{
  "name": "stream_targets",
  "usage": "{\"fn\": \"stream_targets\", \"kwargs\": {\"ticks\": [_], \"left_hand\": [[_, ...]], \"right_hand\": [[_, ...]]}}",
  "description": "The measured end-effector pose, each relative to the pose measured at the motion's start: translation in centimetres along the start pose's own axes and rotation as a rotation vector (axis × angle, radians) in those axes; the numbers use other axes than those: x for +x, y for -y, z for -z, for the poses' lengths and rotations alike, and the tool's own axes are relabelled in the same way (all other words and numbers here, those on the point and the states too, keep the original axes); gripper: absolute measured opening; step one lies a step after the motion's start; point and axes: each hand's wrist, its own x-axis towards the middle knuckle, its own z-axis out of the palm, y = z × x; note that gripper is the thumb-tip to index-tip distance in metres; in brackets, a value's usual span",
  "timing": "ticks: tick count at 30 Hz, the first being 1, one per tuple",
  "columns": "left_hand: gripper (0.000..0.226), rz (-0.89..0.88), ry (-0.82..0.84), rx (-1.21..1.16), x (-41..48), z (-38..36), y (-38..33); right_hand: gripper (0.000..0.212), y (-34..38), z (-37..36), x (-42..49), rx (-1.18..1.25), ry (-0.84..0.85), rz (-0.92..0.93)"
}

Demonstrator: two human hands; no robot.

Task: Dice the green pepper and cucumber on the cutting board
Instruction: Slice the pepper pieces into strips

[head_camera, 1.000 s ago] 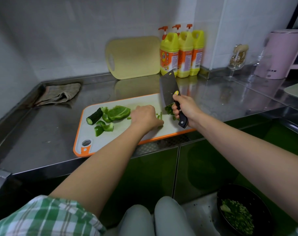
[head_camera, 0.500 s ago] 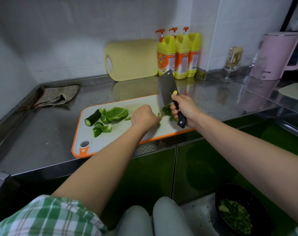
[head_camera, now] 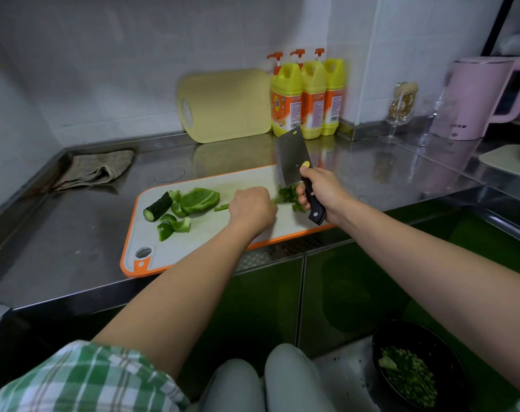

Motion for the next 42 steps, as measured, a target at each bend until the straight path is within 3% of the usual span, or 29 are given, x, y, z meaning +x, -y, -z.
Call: {"fn": "stream_targets", "kwargs": {"ticks": [3,5,11,18,27,35,42], "left_hand": [[0.026,0.067,-0.2,0.035,0.6,0.6,2.8],[0.026,0.1,-0.24,0.096,0.9,0.8,4.9],[0.027,0.028,-0.173,0.178,0.6,-0.1,6.8],[0.044,-0.081,-0.153,0.204,0.3,-0.2,6.4],[0.029,-0.056,-0.138,0.204,0.4,0.0,5.7],[0.024,-0.116,-0.148,-0.001,0.2,-0.1,5.5],[0.036,-0.193,-0.157,-0.078,0.0,-0.5,5.2]], "right_hand": [[0.018,0.2,-0.4,-0.3,0.007,0.006,-0.024],[0.017,0.1,-0.8,-0.5,-0.028,0.026,-0.034],[0.015,-0.5,-1.9,-1.1,-0.19,0.088,-0.061],[0.016,-1.0,-2.3,-1.5,-0.358,0.143,-0.057],[0.017,-1.7,-3.5,-1.7,-0.512,0.136,-0.062],[0.026,-0.7,-0.9,-0.1,-0.736,-0.04,-0.032],[0.013,-0.9,-1.1,0.0,-0.69,0.053,0.036]]}}
